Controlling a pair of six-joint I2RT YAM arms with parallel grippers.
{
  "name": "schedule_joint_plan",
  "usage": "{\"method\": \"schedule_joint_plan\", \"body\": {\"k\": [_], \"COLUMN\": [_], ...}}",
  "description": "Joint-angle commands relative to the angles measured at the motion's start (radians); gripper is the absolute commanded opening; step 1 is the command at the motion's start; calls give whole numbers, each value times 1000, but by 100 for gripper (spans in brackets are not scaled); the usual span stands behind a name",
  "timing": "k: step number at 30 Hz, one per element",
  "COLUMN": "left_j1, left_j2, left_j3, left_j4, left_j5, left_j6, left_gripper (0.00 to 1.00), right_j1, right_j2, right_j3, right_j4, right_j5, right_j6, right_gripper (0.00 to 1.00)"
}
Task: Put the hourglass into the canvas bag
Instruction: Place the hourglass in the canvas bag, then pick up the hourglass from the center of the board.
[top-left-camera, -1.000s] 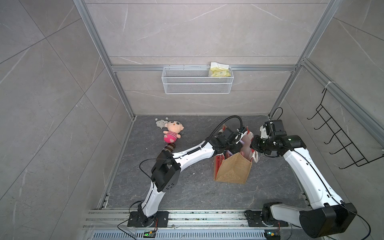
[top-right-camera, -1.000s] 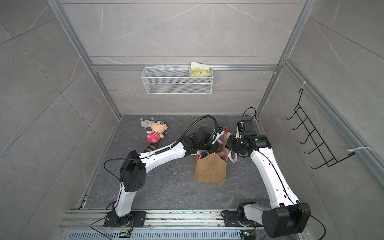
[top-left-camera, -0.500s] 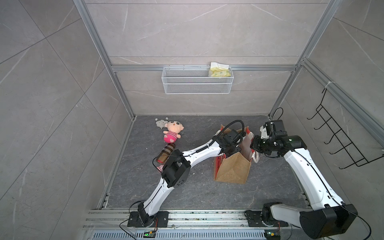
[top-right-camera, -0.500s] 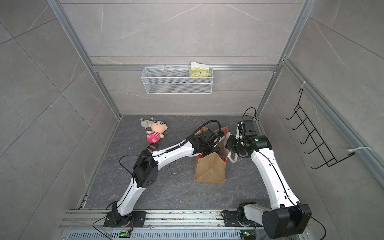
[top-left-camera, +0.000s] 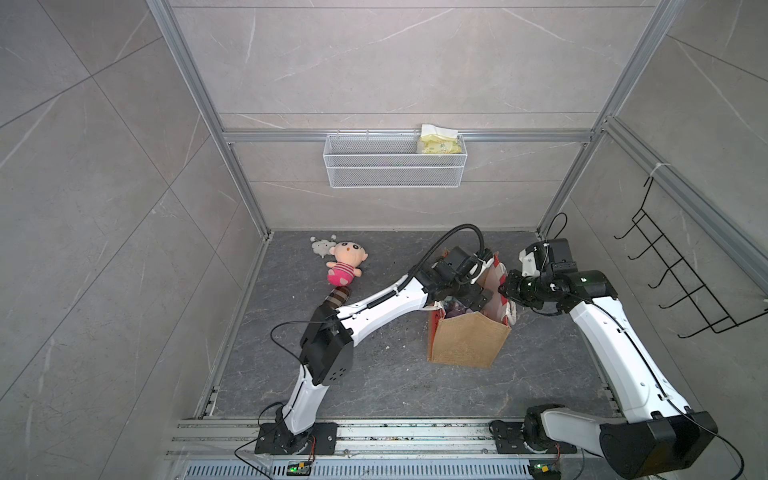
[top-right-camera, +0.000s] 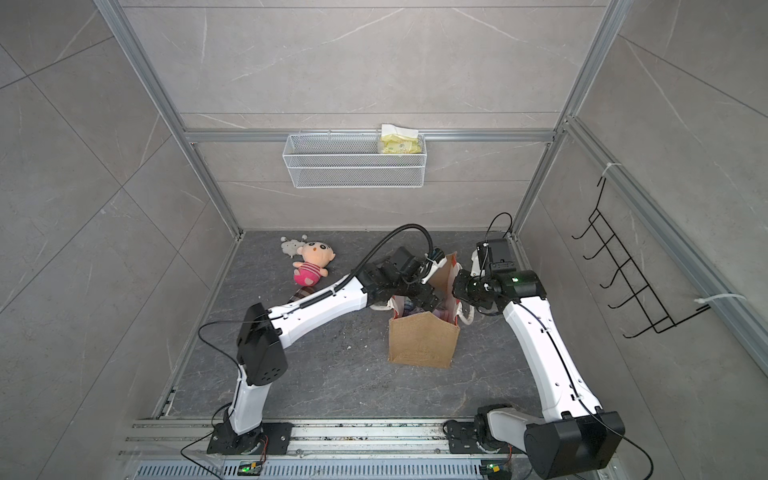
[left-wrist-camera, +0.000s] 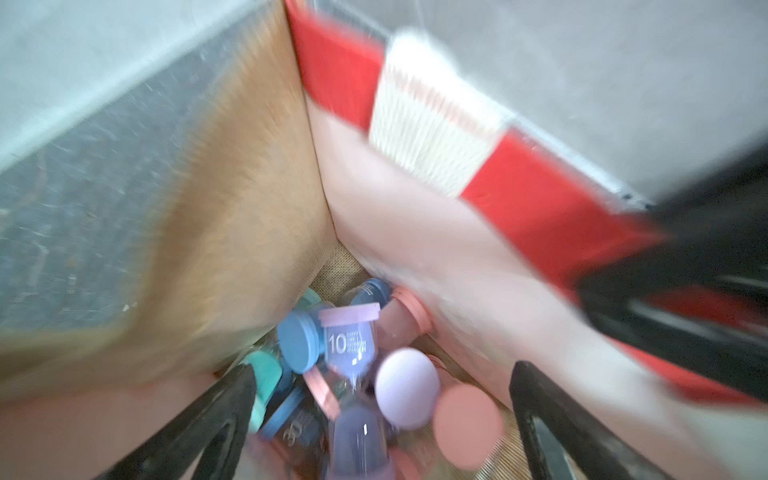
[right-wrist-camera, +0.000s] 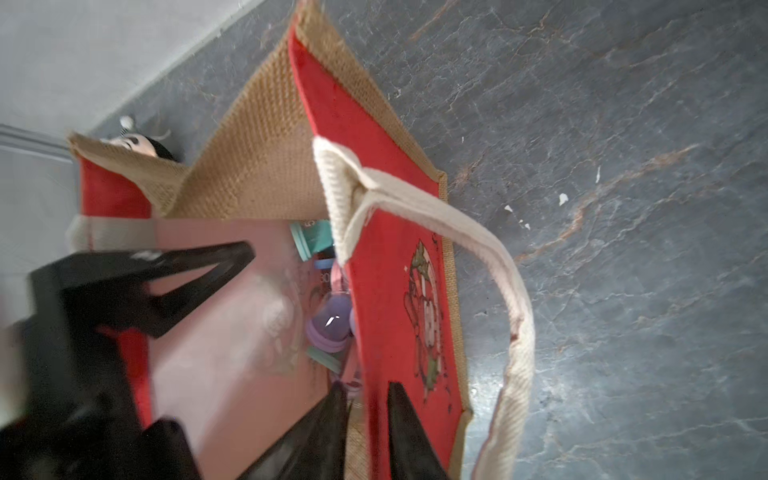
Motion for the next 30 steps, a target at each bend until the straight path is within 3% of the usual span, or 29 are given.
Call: {"method": "schedule_joint_plan", "body": {"k": [1,5,8,10,14,21,24,30], "left_j1": [3,4,7,13,80,216,289,420], "left_j2": [-170,-325,-446,-510,-598,-667,-673,-668], "left_j3": [-51,-165,-276,-328,-423,-648,-735,-864], "left_j4": [86,73,25,-61,-318,-595,-597,-454], "left_j5": [14,-102,-284,-453,-650,-704,-673,-516], "left_j6": [-36,-79,-129,-188,-385,-667,-692,-607], "left_gripper": [99,100,100,100,100,100,100,100], "right_j1": [-5,-4,6,21,105,331,406,533], "right_j2": [-31,-52,-73,-73,-84,-65,-53,-18], "right_j3": [44,73,105,138,176,237,240,232], "right_j4": [-51,-87,-109,-139,-159,-143,-105,-25], "right_j5": [-6,12,18,1,2,32,33,36], "right_j6": [-27,-47,-56,-63,-66,-32,-9,29], "right_gripper": [39,54,63,67,72,80,85,99]}}
